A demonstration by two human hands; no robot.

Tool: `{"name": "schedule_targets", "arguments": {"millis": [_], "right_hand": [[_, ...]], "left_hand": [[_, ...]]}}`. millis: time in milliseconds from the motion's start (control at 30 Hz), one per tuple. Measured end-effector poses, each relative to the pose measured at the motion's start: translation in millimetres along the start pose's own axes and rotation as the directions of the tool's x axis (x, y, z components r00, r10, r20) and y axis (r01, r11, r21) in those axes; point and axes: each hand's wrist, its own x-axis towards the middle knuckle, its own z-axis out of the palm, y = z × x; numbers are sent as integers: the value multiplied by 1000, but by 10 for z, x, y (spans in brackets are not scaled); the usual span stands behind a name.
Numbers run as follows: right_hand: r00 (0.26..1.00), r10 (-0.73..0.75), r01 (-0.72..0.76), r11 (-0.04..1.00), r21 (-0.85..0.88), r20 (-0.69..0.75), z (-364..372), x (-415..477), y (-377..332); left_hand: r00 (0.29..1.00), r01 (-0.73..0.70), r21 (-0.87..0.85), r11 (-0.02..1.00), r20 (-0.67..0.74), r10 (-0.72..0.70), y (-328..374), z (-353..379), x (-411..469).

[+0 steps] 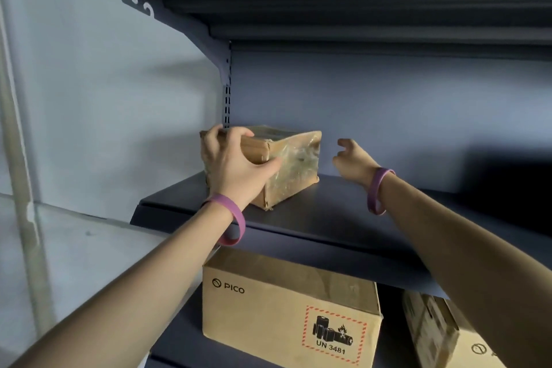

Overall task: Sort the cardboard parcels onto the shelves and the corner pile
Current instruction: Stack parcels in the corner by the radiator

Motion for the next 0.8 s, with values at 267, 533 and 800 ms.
{"name": "schedule_targets", "arguments": {"millis": [267,533,800], "right_hand": [[992,-37,3,961,278,118,-95,-159,93],[977,-128,194,865,462,-170,-169,-348,182],[960,-21,174,826,536,-279,-172,-263,298]], "left_hand": [[978,7,-339,941,198,64,-138,-141,220],[954,112,-455,883,297,31,-92,2,210],[906,239,-317,918,414,-93,-154,-2,199]]}}
